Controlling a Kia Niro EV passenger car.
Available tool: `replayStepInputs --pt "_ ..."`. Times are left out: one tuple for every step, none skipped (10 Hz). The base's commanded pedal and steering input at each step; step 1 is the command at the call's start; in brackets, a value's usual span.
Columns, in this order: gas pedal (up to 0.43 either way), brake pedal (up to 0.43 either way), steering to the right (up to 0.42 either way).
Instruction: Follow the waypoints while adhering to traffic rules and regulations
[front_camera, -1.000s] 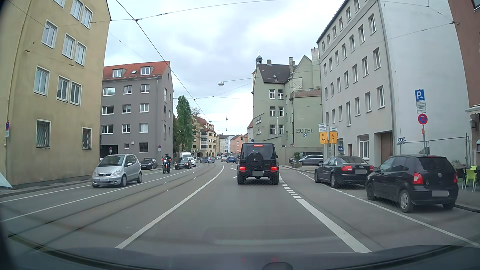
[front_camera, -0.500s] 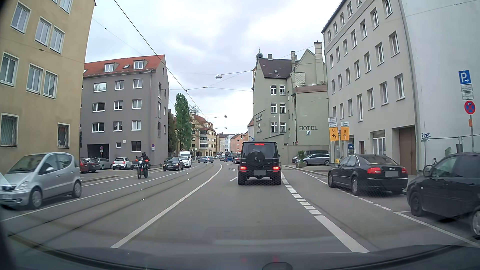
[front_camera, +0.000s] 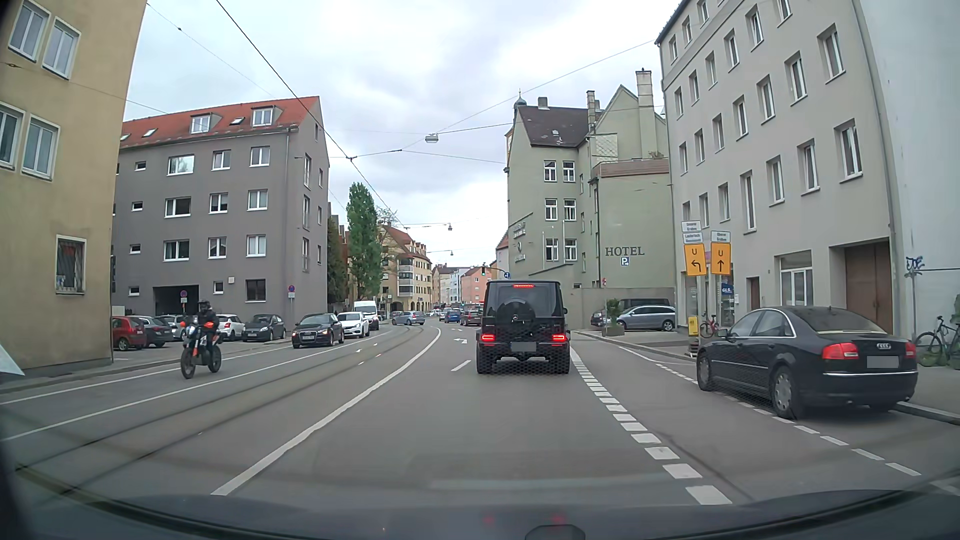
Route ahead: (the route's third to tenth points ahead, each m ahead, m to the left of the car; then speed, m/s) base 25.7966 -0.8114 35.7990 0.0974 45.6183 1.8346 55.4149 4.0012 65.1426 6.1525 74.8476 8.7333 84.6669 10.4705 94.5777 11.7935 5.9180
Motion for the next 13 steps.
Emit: replayStepInputs --pt "0.059 0.000 -0.002" --pt "0.047 0.000 0.000" --pt "0.047 0.000 0.001" --pt "0.047 0.000 0.003" --pt "0.047 0.000 0.004" --pt "0.047 0.000 0.006" --pt "0.039 0.000 0.007" --pt "0.039 0.000 0.007" --pt "0.039 0.000 0.007" --pt "0.000 0.000 0.007" --pt "0.000 0.000 0.008" --pt "0.000 0.000 0.010" --pt "0.000 0.000 0.015"
